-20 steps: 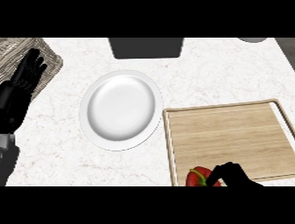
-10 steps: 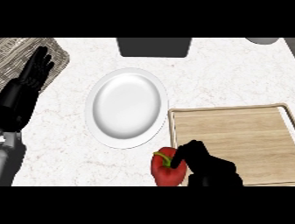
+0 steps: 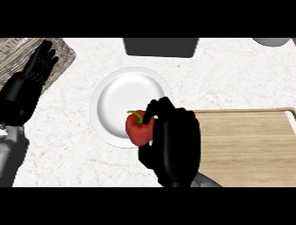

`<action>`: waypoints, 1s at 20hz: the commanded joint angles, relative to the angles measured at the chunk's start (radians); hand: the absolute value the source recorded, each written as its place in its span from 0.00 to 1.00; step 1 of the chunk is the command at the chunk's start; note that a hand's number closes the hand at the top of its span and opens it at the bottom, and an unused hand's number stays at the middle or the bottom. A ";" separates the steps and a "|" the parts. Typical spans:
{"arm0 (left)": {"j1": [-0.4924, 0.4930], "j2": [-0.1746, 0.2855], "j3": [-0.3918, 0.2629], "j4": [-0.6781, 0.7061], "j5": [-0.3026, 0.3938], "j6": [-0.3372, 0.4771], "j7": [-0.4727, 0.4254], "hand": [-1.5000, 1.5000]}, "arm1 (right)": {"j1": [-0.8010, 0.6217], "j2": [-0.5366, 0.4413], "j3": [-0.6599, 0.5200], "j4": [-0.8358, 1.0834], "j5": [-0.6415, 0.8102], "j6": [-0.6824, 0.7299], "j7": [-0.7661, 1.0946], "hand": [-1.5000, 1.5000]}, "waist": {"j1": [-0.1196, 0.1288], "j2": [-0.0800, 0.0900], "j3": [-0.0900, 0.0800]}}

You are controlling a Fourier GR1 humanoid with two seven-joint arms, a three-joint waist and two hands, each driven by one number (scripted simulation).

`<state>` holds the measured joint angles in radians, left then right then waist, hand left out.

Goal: Pick the bell pepper from the tray and place it in the plate

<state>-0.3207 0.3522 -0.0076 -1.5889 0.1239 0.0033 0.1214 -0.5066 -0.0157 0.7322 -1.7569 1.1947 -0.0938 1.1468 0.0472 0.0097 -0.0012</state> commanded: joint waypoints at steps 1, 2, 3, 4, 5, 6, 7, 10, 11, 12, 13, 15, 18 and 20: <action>0.023 -0.014 -0.013 0.011 0.007 -0.028 -0.032 0.50 | -0.138 0.015 -0.076 0.191 -0.109 -0.150 0.127 1.00 | 0.007 0.002 0.000; 0.015 -0.010 -0.012 -0.016 -0.002 -0.010 -0.003 0.50 | -0.157 0.015 -0.074 0.225 -0.127 -0.163 0.154 1.00 | 0.014 0.000 0.001; 0.015 0.009 0.014 -0.017 0.012 -0.022 -0.014 0.50 | -0.194 0.015 -0.112 0.295 -0.149 -0.183 0.104 1.00 | 0.018 0.002 0.001; 0.012 -0.022 -0.010 0.002 -0.001 -0.005 -0.005 0.50 | -0.241 0.015 -0.101 0.326 -0.154 -0.175 0.142 1.00 | 0.013 0.001 0.000; 0.029 -0.032 -0.029 -0.016 -0.022 0.007 -0.013 0.50 | -0.244 0.015 -0.148 0.385 -0.190 -0.190 0.097 1.00 | 0.021 0.004 0.001; -0.039 -0.052 -0.038 0.022 -0.028 0.019 -0.003 0.50 | -0.280 0.015 -0.116 0.450 -0.198 -0.205 0.104 1.00 | 0.017 0.009 0.000; 0.001 -0.031 -0.022 0.048 -0.023 -0.012 -0.052 0.50 | -0.307 0.015 -0.122 0.490 -0.197 -0.219 0.114 1.00 | 0.020 0.008 0.000; -0.006 -0.010 0.010 0.063 -0.010 -0.028 -0.062 0.50 | -0.396 0.015 -0.093 0.588 -0.279 -0.254 0.120 1.00 | 0.024 0.005 0.000; -0.035 -0.039 -0.021 0.017 -0.005 -0.008 0.009 0.50 | -0.382 0.015 -0.127 0.677 -0.283 -0.312 0.038 1.00 | 0.031 0.008 0.001; -0.040 -0.042 -0.014 0.046 -0.026 0.004 -0.027 0.50 | -0.393 0.015 -0.097 0.720 -0.337 -0.288 0.029 1.00 | 0.028 0.009 0.000; -0.058 -0.028 -0.024 0.003 -0.017 -0.009 0.027 0.50 | -0.368 0.015 -0.113 0.739 -0.363 -0.338 0.011 1.00 | 0.043 0.010 0.002; -0.064 -0.026 -0.009 0.030 -0.018 -0.008 0.001 0.50 | -0.351 0.015 -0.156 0.757 -0.360 -0.432 0.002 1.00 | 0.030 0.012 0.002; -0.037 -0.033 -0.025 0.030 -0.016 -0.028 -0.021 0.50 | -0.395 0.015 -0.165 0.838 -0.441 -0.482 -0.005 0.00 | 0.064 0.017 0.001; -0.065 -0.044 -0.024 0.055 -0.010 -0.031 -0.024 0.50 | -0.413 0.015 -0.129 0.853 -0.522 -0.527 -0.036 0.00 | 0.069 0.019 0.001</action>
<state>-0.3704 0.3135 -0.0302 -1.5495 0.1067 -0.0144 0.1046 -0.8797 -0.0080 0.5929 -0.9742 0.7753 -0.4796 1.0337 0.0983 0.0247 0.0001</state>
